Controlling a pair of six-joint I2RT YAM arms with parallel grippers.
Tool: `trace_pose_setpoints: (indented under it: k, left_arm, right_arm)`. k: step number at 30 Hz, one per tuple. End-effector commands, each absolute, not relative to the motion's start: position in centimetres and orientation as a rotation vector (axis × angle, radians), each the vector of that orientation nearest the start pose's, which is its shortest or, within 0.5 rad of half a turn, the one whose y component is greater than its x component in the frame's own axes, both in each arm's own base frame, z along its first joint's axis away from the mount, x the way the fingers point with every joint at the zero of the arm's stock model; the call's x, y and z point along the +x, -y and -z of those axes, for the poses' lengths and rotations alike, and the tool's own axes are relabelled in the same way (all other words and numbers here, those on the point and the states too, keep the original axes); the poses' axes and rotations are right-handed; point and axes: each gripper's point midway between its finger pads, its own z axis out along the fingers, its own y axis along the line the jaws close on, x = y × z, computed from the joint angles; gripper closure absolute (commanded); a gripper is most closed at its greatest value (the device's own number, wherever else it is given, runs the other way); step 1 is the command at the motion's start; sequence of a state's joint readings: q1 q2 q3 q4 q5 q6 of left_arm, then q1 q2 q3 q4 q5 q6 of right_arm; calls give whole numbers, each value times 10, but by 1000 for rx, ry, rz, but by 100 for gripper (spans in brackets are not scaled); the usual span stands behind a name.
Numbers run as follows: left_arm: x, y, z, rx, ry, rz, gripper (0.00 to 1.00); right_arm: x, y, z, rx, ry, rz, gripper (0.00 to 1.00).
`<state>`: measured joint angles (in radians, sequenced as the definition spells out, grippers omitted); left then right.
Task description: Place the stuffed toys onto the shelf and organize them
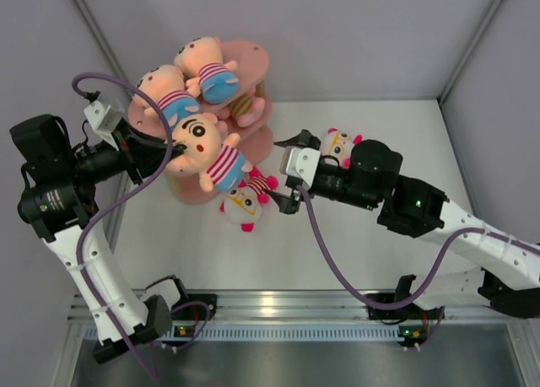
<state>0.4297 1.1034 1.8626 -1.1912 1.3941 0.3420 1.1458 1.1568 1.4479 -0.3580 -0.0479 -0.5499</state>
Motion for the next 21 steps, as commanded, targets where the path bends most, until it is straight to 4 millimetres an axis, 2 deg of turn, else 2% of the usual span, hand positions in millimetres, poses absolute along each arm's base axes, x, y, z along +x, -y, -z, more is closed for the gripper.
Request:
trace_pose_setpoints:
  k: [1,9,12,13,15,17,19,20,21]
  left_arm:
    - [171,111,-486,768,-1505,824,100]
    - [169,112,-488,775,-1497,817,100]
    - [169,112,-488,772,-1499,844,100]
    - [169,113,-488,775,-1496,854,100]
    - [170,113,-486,774,-1497,858,100]
    - [171,111,-485,773,-1501,828,100]
    - [174,108,-484,767,-1510,802,100]
    - [177,106,-483,759,-1520,775,100]
    - [179,104,-483,755,-1524,759,92]
  right_arm:
    - [162,-368,-454,-1255,-971,-526,9]
    - [163,-403,-459,-1249,-970,-625,9]
    - [161,-415,-461,-1263,-976,-664,14]
    - [164,-423,-453,-1276,-997,-665,21]
    - [165,-427,-456,-1269,-1009,-675,29]
    - [166,-431,-458,-1258,-1009,-684,49]
    - [166,-427,-469,-1223,-1006,-694,69]
    - [167,-426,-470,-1217,-1010,-692,90]
    - [168,-423,-475,-1199,-1012,-689,98]
